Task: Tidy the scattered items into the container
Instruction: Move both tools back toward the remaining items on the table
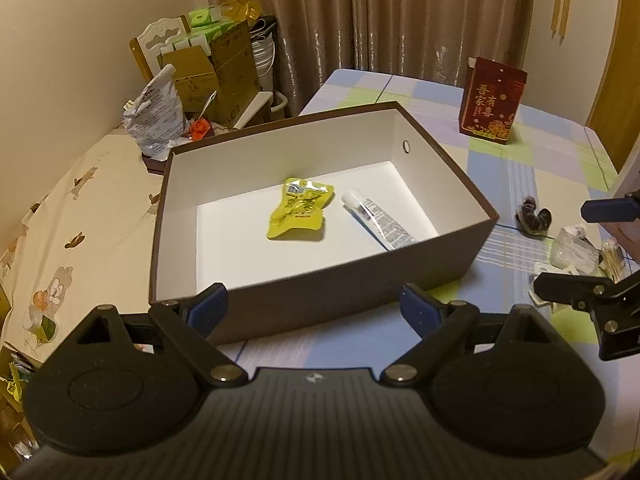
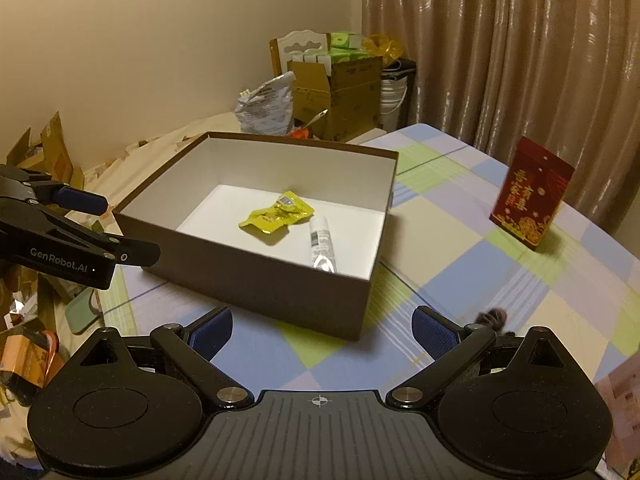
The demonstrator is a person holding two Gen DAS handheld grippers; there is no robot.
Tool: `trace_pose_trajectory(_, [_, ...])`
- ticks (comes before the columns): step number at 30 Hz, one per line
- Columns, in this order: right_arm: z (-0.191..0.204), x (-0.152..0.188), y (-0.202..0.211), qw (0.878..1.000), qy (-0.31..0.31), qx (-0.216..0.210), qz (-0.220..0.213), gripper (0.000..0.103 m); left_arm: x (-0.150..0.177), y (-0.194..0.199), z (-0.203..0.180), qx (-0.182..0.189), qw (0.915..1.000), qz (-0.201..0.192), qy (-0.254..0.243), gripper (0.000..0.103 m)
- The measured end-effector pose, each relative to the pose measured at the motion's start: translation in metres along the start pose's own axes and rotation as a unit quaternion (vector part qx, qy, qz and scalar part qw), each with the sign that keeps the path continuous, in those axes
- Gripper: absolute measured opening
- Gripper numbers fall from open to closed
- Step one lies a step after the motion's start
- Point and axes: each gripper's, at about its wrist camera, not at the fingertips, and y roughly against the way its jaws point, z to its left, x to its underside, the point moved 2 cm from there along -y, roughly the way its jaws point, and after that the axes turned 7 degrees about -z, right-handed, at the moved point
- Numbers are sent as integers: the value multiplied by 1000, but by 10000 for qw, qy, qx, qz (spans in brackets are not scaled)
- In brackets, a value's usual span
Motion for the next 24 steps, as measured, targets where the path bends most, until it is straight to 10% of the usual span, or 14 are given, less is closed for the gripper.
trace_pose_trajectory(24, [-57, 91, 87, 9916, -845, 976, 70, 101, 37, 0, -100, 835, 9945, 63, -621, 91])
